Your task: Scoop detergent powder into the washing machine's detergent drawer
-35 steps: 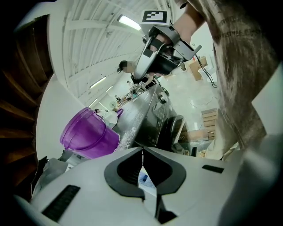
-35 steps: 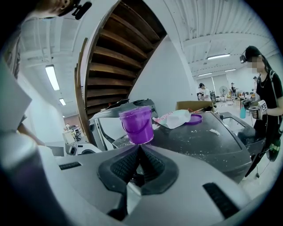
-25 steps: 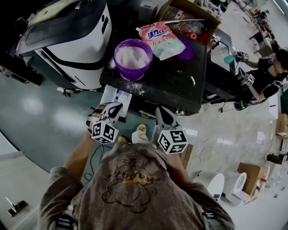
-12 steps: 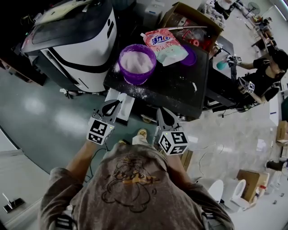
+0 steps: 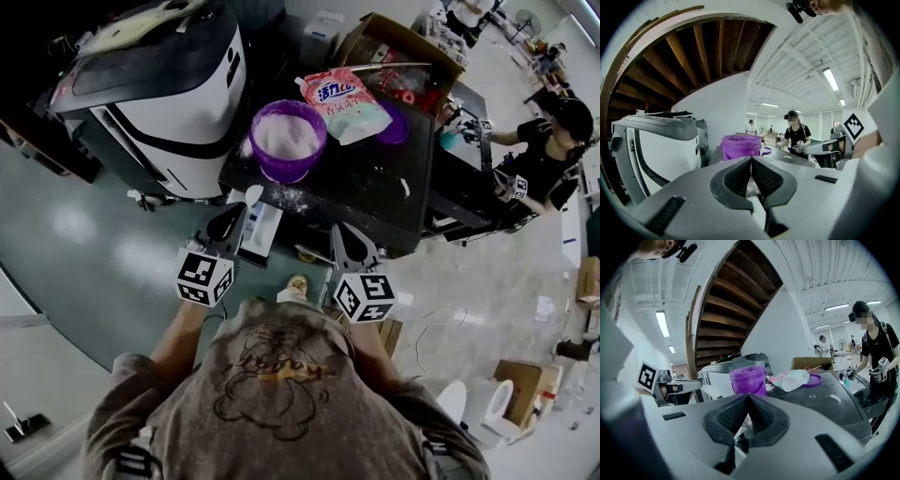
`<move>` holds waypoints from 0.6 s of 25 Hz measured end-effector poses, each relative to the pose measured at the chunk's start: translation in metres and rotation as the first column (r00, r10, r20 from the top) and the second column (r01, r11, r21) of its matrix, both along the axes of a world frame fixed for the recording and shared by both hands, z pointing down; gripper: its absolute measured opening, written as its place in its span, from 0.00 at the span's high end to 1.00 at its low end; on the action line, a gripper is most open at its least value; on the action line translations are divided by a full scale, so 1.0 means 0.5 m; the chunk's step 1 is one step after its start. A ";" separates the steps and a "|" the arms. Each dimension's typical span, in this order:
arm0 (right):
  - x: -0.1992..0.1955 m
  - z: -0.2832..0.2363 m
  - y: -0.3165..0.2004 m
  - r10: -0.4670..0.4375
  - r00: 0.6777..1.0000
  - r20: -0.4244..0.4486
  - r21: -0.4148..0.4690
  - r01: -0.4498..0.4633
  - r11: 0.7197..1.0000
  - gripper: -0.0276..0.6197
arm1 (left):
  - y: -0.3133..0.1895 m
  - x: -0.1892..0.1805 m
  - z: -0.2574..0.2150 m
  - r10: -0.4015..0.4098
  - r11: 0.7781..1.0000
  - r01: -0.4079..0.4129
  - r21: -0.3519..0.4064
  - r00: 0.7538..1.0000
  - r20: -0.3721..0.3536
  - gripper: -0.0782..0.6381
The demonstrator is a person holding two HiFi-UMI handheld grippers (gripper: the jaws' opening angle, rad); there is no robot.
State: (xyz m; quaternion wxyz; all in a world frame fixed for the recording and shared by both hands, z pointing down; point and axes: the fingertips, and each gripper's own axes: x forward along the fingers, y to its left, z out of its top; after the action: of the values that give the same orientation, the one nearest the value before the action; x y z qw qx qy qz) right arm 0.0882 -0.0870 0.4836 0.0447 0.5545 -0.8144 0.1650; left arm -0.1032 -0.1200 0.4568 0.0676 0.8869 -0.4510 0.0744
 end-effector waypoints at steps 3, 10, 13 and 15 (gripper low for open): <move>0.006 -0.009 -0.002 0.004 1.000 -0.001 0.010 -0.004 1.000 0.96 | -0.002 0.002 -0.024 -0.012 1.000 0.013 0.022 1.000 -0.013 0.86; 0.017 -0.024 -0.005 0.009 1.000 0.001 0.031 -0.009 0.999 0.96 | -0.005 0.003 -0.067 -0.034 0.998 0.037 0.052 0.998 -0.045 0.86; 0.016 -0.027 -0.007 0.006 1.000 0.002 0.035 -0.006 0.999 0.96 | -0.007 -0.005 -0.073 -0.045 0.998 0.047 0.051 0.998 -0.052 0.86; 0.014 -0.028 -0.008 0.005 1.000 0.004 0.035 -0.005 0.999 0.96 | -0.007 -0.010 -0.073 -0.049 0.998 0.052 0.047 0.997 -0.056 0.86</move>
State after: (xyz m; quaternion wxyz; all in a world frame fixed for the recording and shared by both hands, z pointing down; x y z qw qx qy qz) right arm 0.0953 -0.0908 0.4696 0.0331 0.5569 -0.8159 0.1518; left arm -0.1083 -0.1237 0.4203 0.0602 0.8783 -0.4729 0.0373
